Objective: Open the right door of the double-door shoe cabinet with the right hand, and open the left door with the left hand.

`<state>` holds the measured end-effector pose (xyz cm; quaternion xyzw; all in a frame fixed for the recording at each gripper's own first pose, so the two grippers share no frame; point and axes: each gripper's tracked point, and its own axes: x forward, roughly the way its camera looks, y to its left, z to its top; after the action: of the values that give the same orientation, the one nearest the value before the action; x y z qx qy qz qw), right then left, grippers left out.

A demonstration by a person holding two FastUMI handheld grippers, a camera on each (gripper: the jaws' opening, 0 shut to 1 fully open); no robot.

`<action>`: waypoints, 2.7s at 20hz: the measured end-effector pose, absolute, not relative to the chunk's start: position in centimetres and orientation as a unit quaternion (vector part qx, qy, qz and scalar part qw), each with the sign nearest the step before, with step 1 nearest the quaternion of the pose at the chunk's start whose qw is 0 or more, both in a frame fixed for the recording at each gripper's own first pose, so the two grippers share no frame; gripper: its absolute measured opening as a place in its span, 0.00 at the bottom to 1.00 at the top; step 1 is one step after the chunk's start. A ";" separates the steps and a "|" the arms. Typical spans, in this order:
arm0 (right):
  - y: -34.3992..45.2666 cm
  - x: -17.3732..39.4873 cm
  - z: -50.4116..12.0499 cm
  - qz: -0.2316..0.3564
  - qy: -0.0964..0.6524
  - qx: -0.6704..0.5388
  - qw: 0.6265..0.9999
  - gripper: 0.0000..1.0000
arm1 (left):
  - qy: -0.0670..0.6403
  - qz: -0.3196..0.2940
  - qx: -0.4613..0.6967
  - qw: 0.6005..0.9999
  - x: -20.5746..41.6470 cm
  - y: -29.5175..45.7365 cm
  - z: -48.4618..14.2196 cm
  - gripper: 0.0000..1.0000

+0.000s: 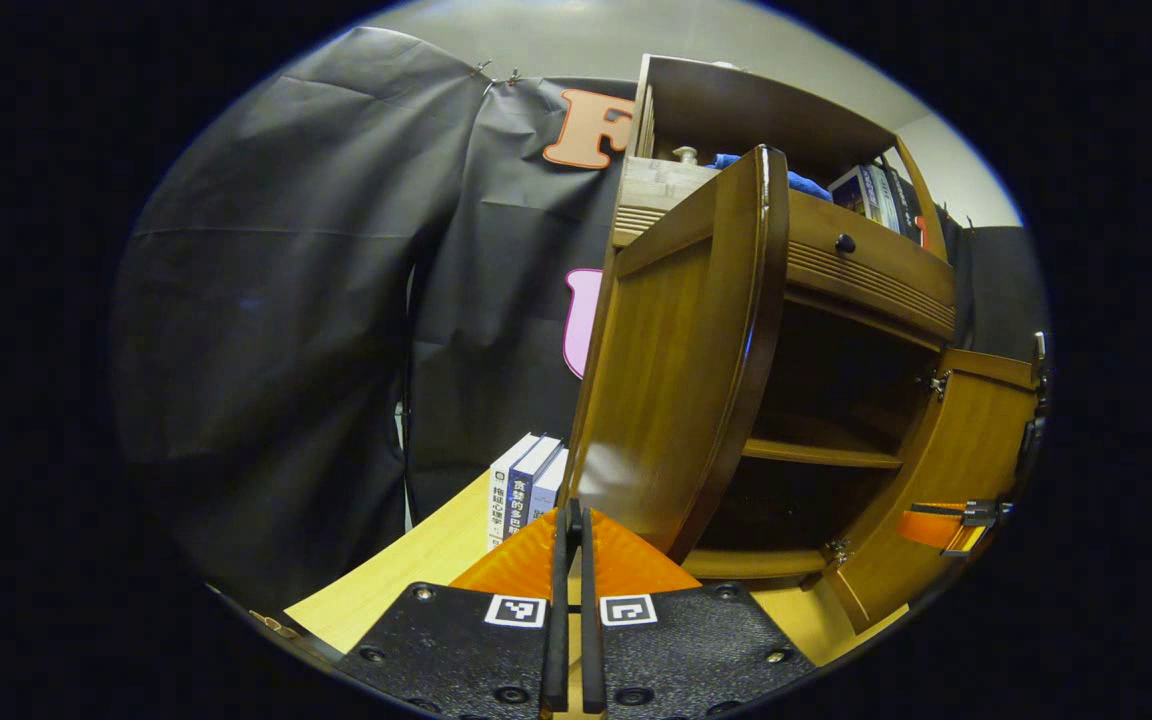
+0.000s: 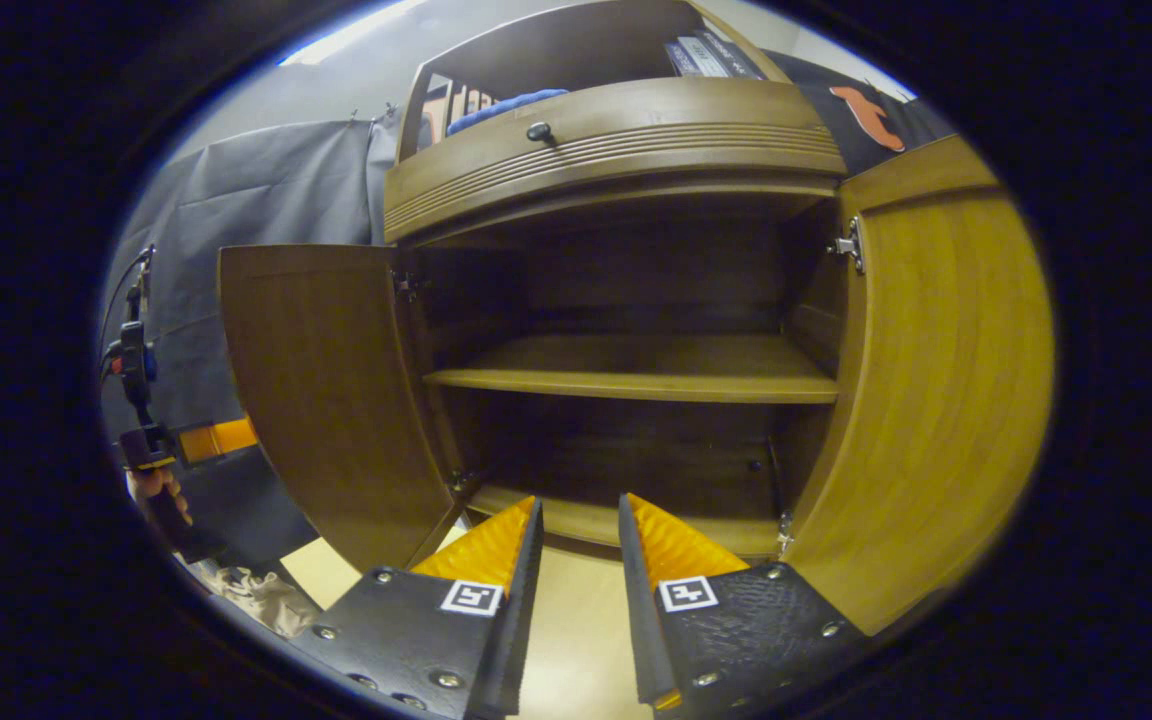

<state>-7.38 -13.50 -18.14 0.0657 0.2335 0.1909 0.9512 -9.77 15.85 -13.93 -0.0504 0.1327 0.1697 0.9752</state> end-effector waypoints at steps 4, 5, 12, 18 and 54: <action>-13.4 -7.3 -18.3 0.199 0.233 0.062 0.950 0.43 | 0.129 0.176 -0.054 0.974 -10.2 17.8 -13.7 0.06; -13.4 -7.3 -18.2 0.200 0.233 0.062 0.950 0.46 | 0.129 0.173 -0.055 0.975 -10.4 18.0 -13.7 0.06; -13.5 -7.5 -18.4 0.200 0.236 0.060 0.949 0.43 | 0.136 0.157 -0.048 0.977 -10.7 18.2 -13.1 0.06; -13.4 -7.5 -18.4 0.199 0.240 0.065 0.948 0.43 | 0.143 0.173 -0.037 0.974 -11.8 19.4 -12.9 0.06; -24.1 -10.1 -9.0 -0.006 0.121 0.021 0.992 0.40 | 0.049 0.060 0.000 0.997 -2.6 4.8 -4.3 0.01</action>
<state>-10.10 -24.08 -8.98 0.0210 0.1206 -0.0064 0.9925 -2.60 4.81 -4.26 0.0002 0.0491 0.0601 0.9970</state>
